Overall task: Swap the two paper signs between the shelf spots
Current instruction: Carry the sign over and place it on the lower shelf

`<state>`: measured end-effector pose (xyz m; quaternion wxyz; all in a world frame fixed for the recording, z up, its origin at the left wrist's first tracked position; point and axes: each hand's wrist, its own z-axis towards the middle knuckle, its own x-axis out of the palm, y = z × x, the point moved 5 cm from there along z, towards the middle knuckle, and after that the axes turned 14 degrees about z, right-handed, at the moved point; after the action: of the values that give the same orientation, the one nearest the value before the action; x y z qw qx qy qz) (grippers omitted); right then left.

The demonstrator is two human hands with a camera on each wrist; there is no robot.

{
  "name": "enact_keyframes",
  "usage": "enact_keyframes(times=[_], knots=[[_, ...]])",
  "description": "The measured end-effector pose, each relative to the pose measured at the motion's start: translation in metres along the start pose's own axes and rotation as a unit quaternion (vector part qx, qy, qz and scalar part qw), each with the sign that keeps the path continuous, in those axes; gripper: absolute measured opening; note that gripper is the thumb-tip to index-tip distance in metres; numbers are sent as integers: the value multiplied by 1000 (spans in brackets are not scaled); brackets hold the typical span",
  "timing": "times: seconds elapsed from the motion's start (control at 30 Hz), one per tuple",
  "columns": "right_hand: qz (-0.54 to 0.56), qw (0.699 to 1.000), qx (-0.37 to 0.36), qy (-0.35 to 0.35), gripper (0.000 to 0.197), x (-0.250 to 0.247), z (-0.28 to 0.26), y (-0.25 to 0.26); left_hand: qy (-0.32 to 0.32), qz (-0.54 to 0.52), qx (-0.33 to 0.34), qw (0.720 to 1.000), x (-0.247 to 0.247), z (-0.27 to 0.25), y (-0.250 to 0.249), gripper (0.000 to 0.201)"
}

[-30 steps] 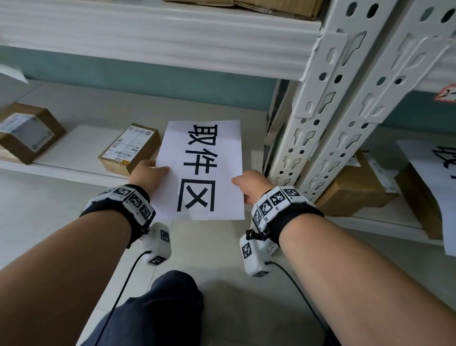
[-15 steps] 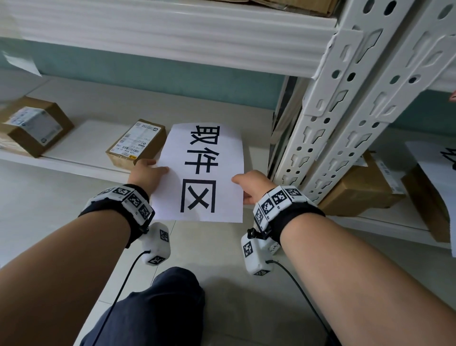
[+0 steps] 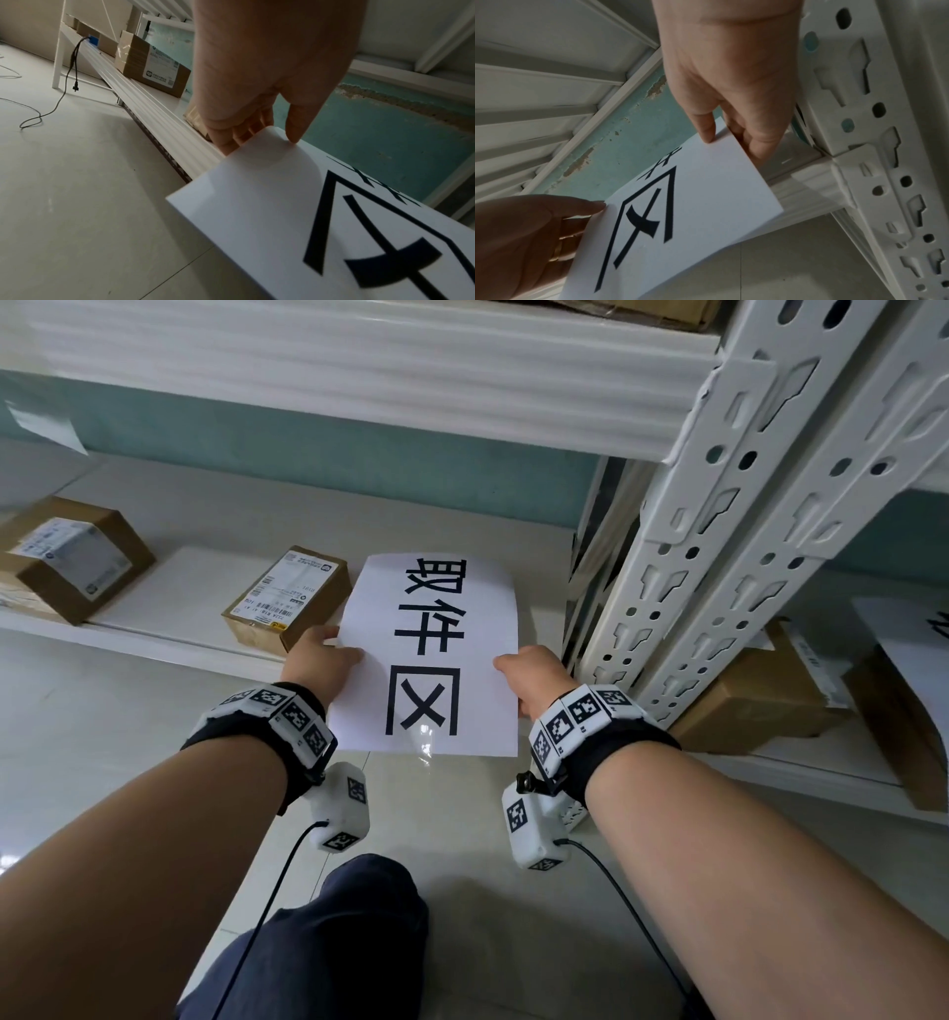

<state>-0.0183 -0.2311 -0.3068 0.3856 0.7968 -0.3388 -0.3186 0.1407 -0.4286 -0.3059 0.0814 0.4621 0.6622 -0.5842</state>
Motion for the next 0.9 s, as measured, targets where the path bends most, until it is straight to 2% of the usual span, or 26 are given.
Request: enact_keyframes(times=[0.17,0.27,0.5,0.9], knots=[[13,1000,2,-7,17,-3,-2,2,0,8,0,1000,0,1,-1,52],[44,999,9,-3,43,-2,-3,0,-6,8,-1,1000,-2,-1,-2,54],[7,1000,-3,-24,60,-14,-29,17,-21,20,18,999,-19,-21,-15,57],[-27,996,-82,5,63,-40,-132,61,-58,1,92,994,-57,-103,-66,47]])
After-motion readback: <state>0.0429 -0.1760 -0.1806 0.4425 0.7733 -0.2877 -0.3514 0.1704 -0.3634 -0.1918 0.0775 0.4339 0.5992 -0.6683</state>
